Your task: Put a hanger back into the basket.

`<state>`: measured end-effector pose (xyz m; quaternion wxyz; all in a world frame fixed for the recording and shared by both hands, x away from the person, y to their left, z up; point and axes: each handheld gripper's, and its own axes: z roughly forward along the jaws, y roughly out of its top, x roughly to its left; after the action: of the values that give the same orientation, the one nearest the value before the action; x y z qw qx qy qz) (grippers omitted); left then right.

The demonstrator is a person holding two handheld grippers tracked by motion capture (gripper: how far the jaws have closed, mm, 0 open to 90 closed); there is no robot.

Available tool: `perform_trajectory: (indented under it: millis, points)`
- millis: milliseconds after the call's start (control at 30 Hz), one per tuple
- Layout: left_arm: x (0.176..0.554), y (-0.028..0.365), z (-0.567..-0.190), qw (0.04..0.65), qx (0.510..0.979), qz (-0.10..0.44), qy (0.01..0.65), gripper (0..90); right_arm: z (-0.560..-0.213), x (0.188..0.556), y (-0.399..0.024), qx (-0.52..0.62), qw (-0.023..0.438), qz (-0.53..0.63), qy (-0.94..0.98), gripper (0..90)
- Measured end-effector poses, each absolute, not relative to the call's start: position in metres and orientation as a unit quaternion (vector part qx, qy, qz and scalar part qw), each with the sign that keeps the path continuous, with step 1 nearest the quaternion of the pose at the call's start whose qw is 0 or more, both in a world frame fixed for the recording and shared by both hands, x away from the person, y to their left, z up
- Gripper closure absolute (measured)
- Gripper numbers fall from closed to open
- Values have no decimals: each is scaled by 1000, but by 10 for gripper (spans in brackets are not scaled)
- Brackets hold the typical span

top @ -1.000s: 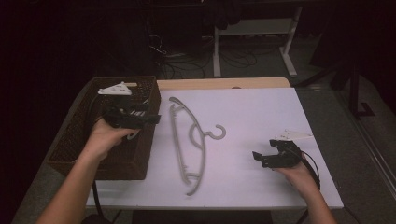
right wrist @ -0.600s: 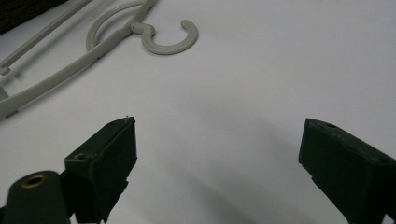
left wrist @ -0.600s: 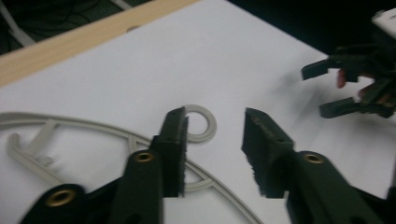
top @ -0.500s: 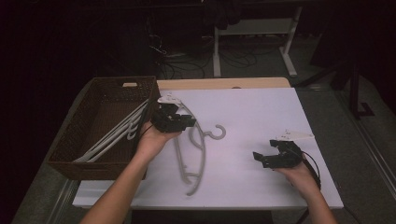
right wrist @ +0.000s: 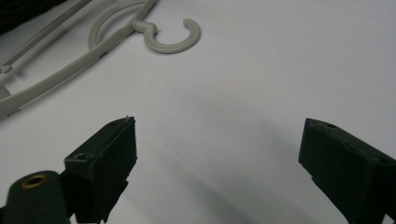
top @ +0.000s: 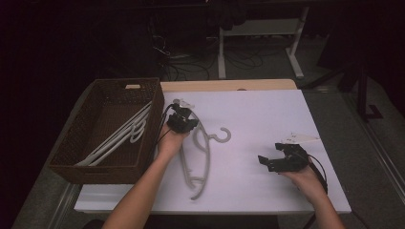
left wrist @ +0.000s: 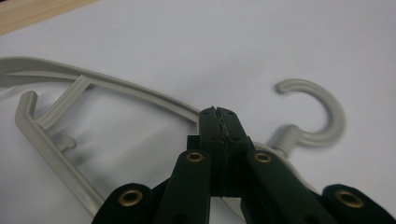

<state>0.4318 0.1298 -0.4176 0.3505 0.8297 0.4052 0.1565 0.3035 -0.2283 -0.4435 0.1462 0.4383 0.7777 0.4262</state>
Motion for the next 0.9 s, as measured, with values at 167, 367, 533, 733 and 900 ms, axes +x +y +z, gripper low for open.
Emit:
perform_trajectory:
  millis: [167,367,533,733,900]
  points:
    - [447,125,-433,326,833,170,413,900,-443,304,-229,439,145,428,776,106]
    - [458,124,-444,314,836,165,419,900,-444,304,-229,438,144,427,778,107]
    - [463,118,-449,309,840,159,417,900,-443,303,-228,438,145,427,778,106]
    - [463,106,-449,317,848,138,402,900,-444,304,-228,438,144,427,778,106]
    - [457,81,-449,322,861,121,375,900,-444,304,-228,438,145,427,778,106]
